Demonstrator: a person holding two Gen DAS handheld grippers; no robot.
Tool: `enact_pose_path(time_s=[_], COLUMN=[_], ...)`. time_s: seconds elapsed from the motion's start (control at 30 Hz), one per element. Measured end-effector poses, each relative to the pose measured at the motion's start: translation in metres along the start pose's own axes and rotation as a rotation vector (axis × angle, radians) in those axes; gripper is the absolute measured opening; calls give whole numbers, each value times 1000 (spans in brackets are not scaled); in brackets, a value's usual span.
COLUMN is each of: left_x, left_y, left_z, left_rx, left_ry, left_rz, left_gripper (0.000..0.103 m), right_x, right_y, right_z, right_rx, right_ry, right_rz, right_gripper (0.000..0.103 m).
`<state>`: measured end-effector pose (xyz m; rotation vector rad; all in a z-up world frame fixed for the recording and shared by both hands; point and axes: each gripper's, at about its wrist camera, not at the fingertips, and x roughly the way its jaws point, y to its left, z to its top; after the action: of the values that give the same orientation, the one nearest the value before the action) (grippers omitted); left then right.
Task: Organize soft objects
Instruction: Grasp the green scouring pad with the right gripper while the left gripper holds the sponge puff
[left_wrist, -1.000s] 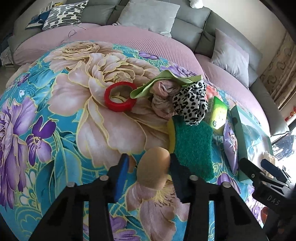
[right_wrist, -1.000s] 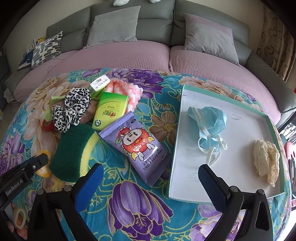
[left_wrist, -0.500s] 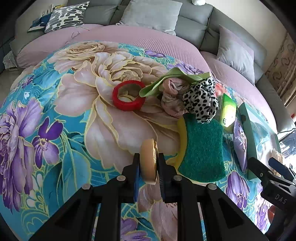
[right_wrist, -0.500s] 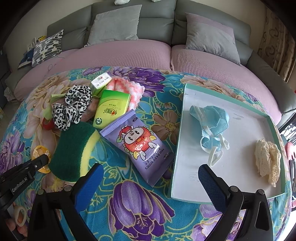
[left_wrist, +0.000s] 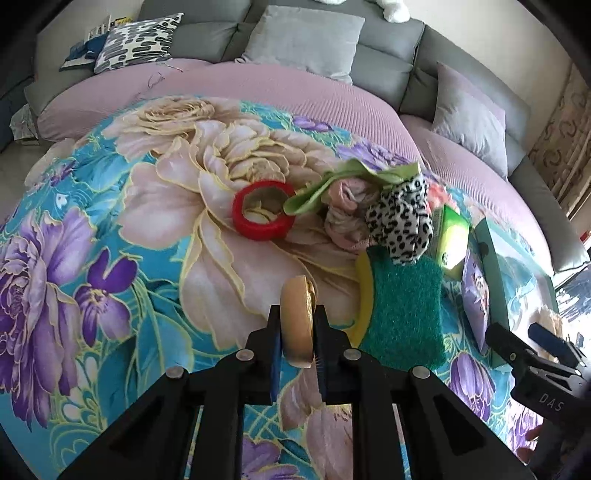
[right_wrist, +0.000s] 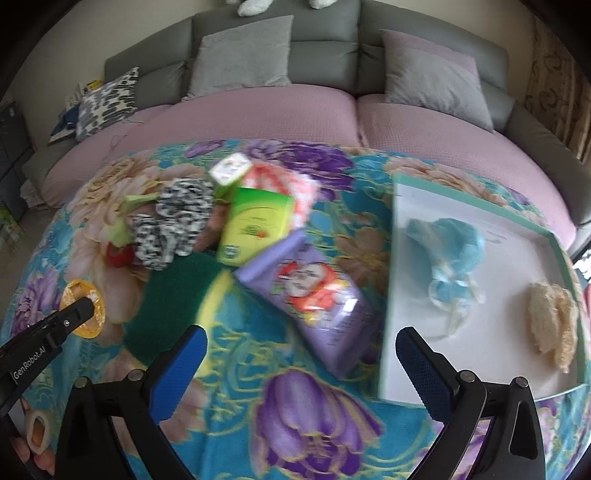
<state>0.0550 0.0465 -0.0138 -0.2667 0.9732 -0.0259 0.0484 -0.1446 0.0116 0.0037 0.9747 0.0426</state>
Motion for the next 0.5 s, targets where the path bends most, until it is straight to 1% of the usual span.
enact_pose_path(time_s=[0.3, 0.5], left_x=[-24, -31], left_y=[19, 33], left_z=[9, 11], left_rx=[-51, -99], left_ry=[-72, -96], left_rz=[24, 22], left_gripper=[16, 16], right_x=[14, 30], right_y=[56, 79], right_z=[2, -1], right_rx=[-67, -104], right_ry=[1, 32], right_rz=[43, 51], right_gripper=[103, 103])
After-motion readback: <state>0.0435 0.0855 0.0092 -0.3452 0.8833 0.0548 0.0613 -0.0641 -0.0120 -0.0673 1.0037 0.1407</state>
